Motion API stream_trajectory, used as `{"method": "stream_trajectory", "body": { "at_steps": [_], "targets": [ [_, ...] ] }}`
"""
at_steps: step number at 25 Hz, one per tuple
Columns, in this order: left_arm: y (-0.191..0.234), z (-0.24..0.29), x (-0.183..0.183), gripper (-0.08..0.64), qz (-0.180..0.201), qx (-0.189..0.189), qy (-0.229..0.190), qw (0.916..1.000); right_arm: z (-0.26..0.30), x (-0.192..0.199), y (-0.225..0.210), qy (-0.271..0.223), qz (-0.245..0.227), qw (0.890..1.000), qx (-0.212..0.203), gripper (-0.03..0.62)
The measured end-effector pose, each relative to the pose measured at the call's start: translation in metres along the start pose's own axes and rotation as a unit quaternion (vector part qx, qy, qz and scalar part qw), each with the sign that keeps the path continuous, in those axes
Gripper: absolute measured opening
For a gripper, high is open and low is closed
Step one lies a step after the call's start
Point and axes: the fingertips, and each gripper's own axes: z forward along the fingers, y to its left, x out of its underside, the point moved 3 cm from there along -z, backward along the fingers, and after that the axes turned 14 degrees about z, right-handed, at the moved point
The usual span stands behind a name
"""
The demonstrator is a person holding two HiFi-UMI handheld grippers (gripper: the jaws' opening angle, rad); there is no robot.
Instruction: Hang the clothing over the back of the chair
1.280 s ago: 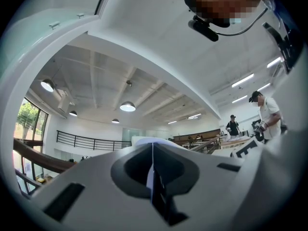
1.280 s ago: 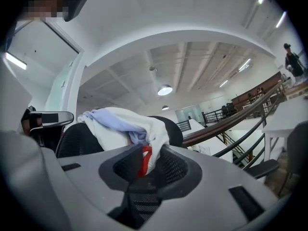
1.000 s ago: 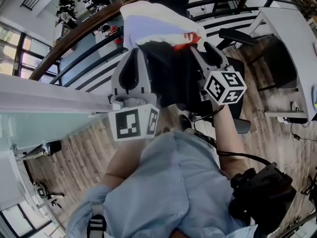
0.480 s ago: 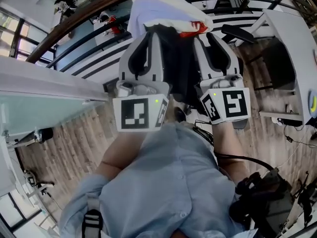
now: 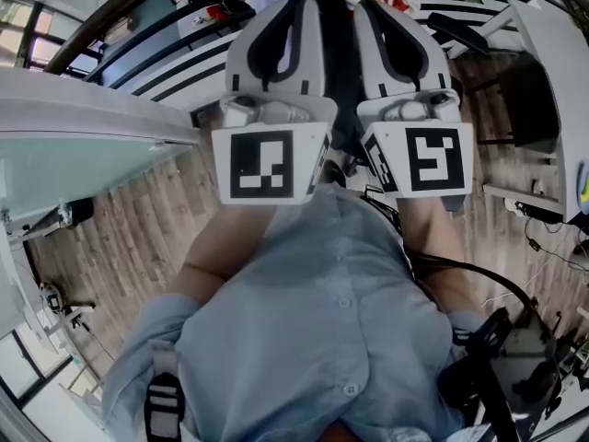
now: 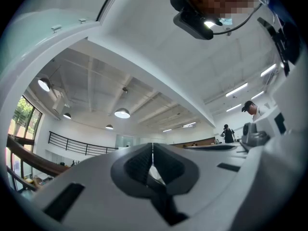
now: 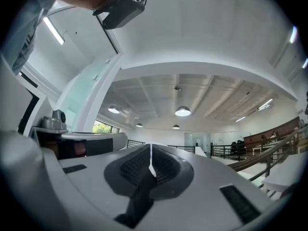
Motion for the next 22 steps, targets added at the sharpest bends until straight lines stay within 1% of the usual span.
{"method": "stream_trajectory", "body": {
  "at_steps": [7, 22],
  "targets": [
    [0.003, -0.006, -0.006, 0.012, 0.007, -0.004, -0.002, 1.0, 0.002, -0.004, 0.01, 0.002, -0.006, 1.0, -0.005, 0.012],
    [-0.008, -0.004, 0.002, 0.012, 0.006, 0.003, 0.005, 1.0, -0.001, 0.002, 0.004, 0.002, -0.004, 1.0, -0.004, 0.011]
  ]
}}
